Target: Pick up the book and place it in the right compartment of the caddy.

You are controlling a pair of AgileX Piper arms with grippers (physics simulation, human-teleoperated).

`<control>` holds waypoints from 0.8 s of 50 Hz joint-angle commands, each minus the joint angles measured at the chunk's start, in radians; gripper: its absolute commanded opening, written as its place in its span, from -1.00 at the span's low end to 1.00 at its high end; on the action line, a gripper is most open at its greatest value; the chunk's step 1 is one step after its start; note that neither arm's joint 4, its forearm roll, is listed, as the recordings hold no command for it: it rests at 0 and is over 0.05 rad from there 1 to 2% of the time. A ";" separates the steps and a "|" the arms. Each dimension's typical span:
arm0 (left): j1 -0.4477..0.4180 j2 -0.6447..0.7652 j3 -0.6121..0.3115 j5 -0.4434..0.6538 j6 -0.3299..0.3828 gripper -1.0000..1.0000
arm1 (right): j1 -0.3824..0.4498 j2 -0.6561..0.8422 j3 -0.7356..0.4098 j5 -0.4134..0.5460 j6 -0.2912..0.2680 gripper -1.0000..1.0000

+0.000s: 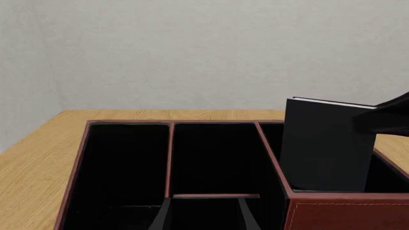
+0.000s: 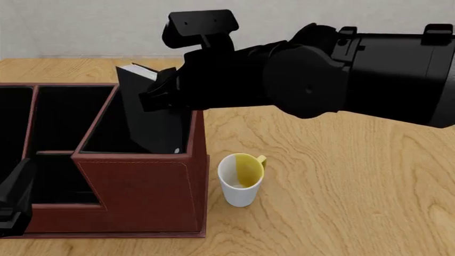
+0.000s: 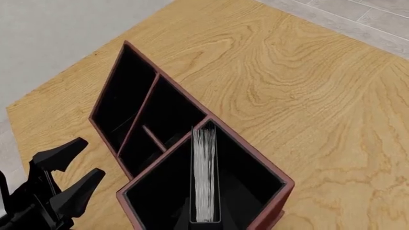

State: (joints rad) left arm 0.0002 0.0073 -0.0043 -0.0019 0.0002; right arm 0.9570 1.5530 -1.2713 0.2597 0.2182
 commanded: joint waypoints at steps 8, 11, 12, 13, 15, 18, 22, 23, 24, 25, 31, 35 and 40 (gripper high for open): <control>0.000 0.000 0.000 0.000 0.000 1.00 | 0.006 -0.002 -0.010 -0.011 0.025 -1.00; 0.000 0.000 0.000 0.000 0.000 1.00 | 0.007 -0.001 -0.009 -0.013 0.025 -1.00; 0.000 0.000 0.000 0.000 0.000 1.00 | 0.007 -0.001 -0.008 -0.014 0.026 -1.00; 0.000 0.000 0.000 0.000 0.000 1.00 | 0.007 0.000 -0.007 -0.016 0.029 -1.00; 0.000 0.000 0.000 0.000 0.000 1.00 | 0.006 0.001 -0.005 -0.019 0.029 -1.00; 0.000 0.000 0.000 0.000 0.000 1.00 | 0.006 0.002 -0.003 -0.021 0.030 -1.00; 0.000 0.000 0.000 0.000 0.000 1.00 | 0.006 0.004 0.003 -0.027 0.035 -1.00; 0.000 0.000 0.000 0.000 0.000 1.00 | 0.007 0.004 0.003 -0.028 0.035 -1.00; 0.000 0.000 0.000 0.000 0.000 1.00 | 0.008 0.004 0.004 -0.029 0.037 -1.00; 0.000 0.000 0.000 0.000 0.000 1.00 | 0.008 0.004 0.005 -0.030 0.038 -1.00; 0.000 0.000 0.000 0.000 0.000 1.00 | 0.009 0.004 0.008 -0.032 0.044 -1.00; 0.000 0.000 0.000 0.000 0.000 1.00 | 0.010 0.004 0.011 -0.035 0.045 -1.00; 0.000 0.000 0.000 0.000 0.000 1.00 | 0.011 0.004 0.015 -0.038 0.045 -1.00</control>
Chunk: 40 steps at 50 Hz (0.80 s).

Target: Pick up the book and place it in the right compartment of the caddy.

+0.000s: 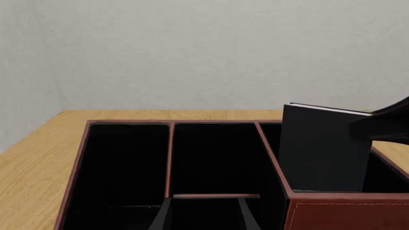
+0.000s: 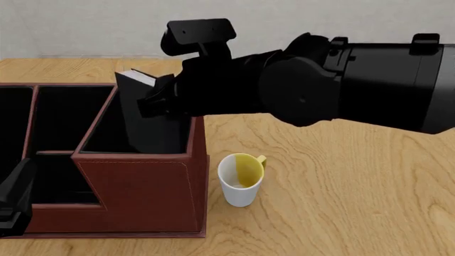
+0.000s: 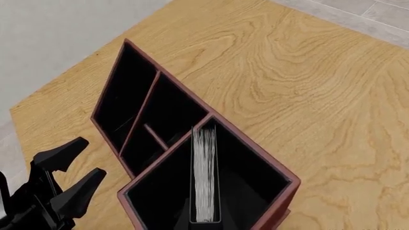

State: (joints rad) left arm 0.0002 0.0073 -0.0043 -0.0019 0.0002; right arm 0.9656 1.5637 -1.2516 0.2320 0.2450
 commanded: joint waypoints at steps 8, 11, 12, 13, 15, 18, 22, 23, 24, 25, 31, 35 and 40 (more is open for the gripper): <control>0.000 0.000 0.000 0.000 0.000 1.00 | 0.002 -0.009 0.001 -0.015 0.020 -1.00; 0.000 0.000 0.000 0.000 0.000 1.00 | 0.002 -0.008 0.004 -0.018 0.019 -1.00; 0.000 0.000 0.000 0.000 0.000 1.00 | 0.002 -0.008 0.005 -0.018 0.019 -1.00; 0.000 0.000 0.000 0.000 0.000 1.00 | 0.002 -0.007 0.005 -0.018 0.020 -1.00; 0.000 0.000 0.000 0.000 0.000 1.00 | 0.003 -0.007 0.009 -0.021 0.020 -1.00; 0.000 0.000 0.000 0.000 0.000 1.00 | 0.003 -0.006 0.010 -0.021 0.020 -1.00; 0.000 0.000 0.000 0.000 0.000 1.00 | 0.005 -0.005 0.012 -0.023 0.021 -1.00; 0.000 0.000 0.000 0.000 0.000 1.00 | 0.005 -0.005 0.011 -0.022 0.021 -1.00; 0.000 0.000 0.000 0.000 0.000 1.00 | 0.006 -0.005 0.011 -0.022 0.022 -1.00; 0.000 0.000 0.000 0.000 0.000 1.00 | 0.006 -0.005 0.011 -0.022 0.023 -1.00; 0.000 0.000 0.000 0.000 0.000 1.00 | 0.004 -0.002 0.011 -0.022 0.022 -1.00; 0.000 0.000 0.000 0.000 0.000 1.00 | 0.004 0.000 0.012 -0.023 0.022 -1.00; 0.000 0.000 0.000 0.000 0.000 1.00 | 0.007 0.001 0.012 -0.023 0.022 -1.00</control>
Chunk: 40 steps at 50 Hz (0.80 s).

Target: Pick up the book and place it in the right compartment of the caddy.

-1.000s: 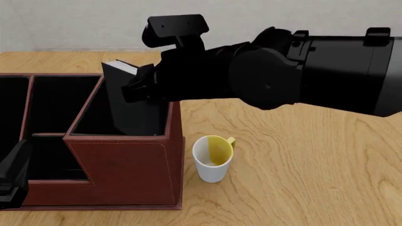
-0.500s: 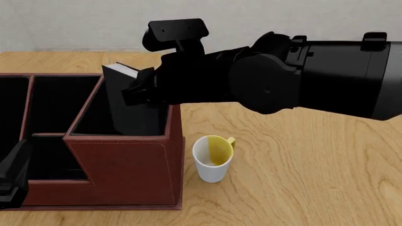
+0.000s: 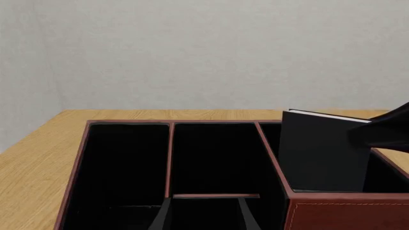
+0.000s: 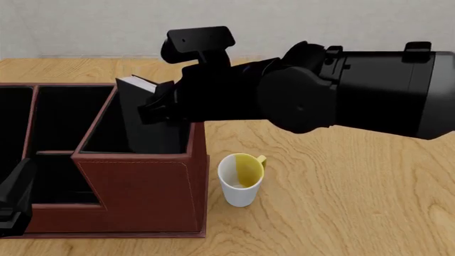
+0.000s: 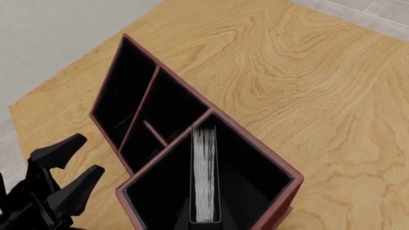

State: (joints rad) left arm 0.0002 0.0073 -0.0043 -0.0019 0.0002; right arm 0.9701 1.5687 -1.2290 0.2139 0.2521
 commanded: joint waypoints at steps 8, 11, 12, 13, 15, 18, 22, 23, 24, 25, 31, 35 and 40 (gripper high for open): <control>0.000 0.000 0.000 0.000 0.000 1.00 | 0.004 -0.003 -0.009 -0.007 0.019 -1.00; 0.000 0.000 0.000 0.000 0.000 1.00 | 0.006 -0.001 -0.006 -0.009 0.018 -1.00; 0.000 0.000 0.000 0.000 0.000 1.00 | 0.005 0.000 -0.007 -0.008 0.018 -1.00; 0.000 0.000 0.000 0.000 0.000 1.00 | 0.005 0.000 -0.007 -0.008 0.018 -1.00; 0.000 0.000 0.000 0.000 0.000 1.00 | 0.004 0.001 -0.008 -0.007 0.018 -1.00; 0.000 0.000 0.000 0.000 0.000 1.00 | 0.004 0.001 -0.007 -0.008 0.017 -1.00; 0.000 0.000 0.000 0.000 0.000 1.00 | 0.004 0.001 -0.007 -0.008 0.019 -1.00; 0.000 0.000 0.000 0.000 0.000 1.00 | 0.004 0.002 -0.006 -0.008 0.017 -1.00; 0.000 0.000 0.000 0.000 0.000 1.00 | 0.004 0.002 -0.006 -0.008 0.017 -1.00; 0.000 0.000 0.000 0.000 0.000 1.00 | 0.003 0.002 -0.006 -0.008 0.019 -1.00; 0.000 0.000 0.000 0.000 0.000 1.00 | 0.008 0.001 -0.004 -0.008 0.018 -1.00; 0.000 0.000 0.000 0.000 0.000 1.00 | 0.008 0.002 -0.005 -0.008 0.017 -1.00; 0.000 0.000 0.000 0.000 0.000 1.00 | 0.007 0.004 -0.003 -0.010 0.019 -1.00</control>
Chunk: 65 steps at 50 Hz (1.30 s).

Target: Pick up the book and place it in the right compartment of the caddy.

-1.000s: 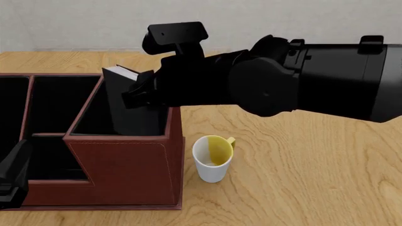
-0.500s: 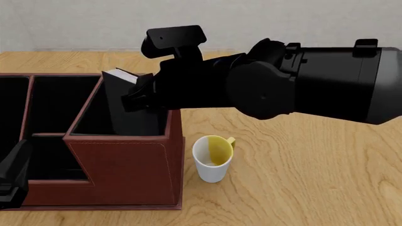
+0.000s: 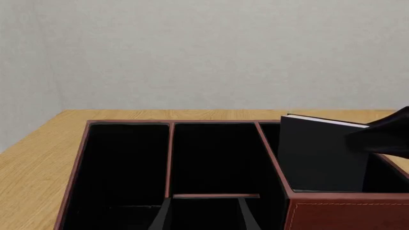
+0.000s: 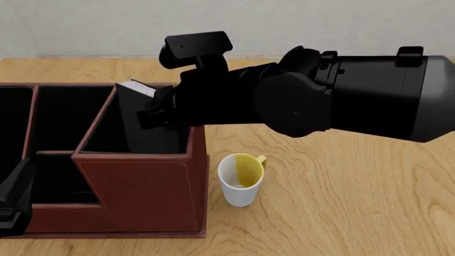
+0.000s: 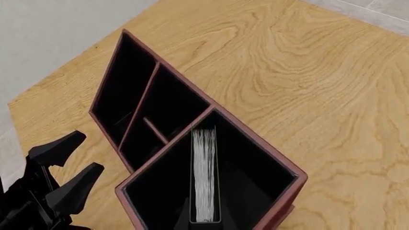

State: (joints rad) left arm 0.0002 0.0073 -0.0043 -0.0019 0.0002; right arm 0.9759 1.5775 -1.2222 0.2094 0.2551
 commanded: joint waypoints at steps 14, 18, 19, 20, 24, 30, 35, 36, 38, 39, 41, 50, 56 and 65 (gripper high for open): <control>0.000 0.000 0.000 0.000 0.000 1.00 | 0.001 0.001 -0.007 -0.011 0.019 -1.00; 0.000 0.000 0.000 0.000 0.000 1.00 | -0.003 0.001 -0.008 -0.009 0.018 -1.00; 0.000 0.000 0.000 0.000 0.000 1.00 | -0.004 0.002 -0.008 -0.010 0.020 -1.00; 0.000 0.000 0.000 0.000 0.000 1.00 | -0.004 0.002 -0.008 -0.010 0.020 -1.00; 0.000 0.000 0.000 0.000 0.000 1.00 | -0.003 0.005 -0.004 -0.013 0.021 -1.00; 0.000 0.000 0.000 0.000 0.000 1.00 | -0.008 0.006 -0.003 -0.014 0.022 -1.00; 0.000 0.000 0.000 0.000 0.000 1.00 | -0.006 0.005 -0.003 -0.014 0.018 -1.00; 0.000 0.000 0.000 0.000 0.000 1.00 | -0.006 0.006 -0.004 -0.013 0.019 -1.00; 0.000 0.000 0.000 0.000 0.000 1.00 | -0.007 0.006 -0.003 -0.015 0.018 -1.00; 0.000 0.000 0.000 0.000 0.000 1.00 | -0.008 0.005 -0.002 -0.015 0.018 -1.00; 0.000 0.000 0.000 0.000 0.000 1.00 | -0.007 0.005 -0.002 -0.015 0.019 -1.00; 0.000 0.000 0.000 0.000 0.000 1.00 | -0.004 0.003 0.001 -0.017 0.017 -1.00; 0.000 0.000 0.000 0.000 0.000 1.00 | -0.001 0.003 0.004 -0.019 0.018 1.00; 0.000 0.000 0.000 0.000 0.000 1.00 | 0.002 0.002 0.004 -0.020 0.018 1.00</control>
State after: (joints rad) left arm 0.0002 0.0073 -0.0043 -0.0019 0.0002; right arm 0.9744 1.5832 -1.2153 0.1924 0.2678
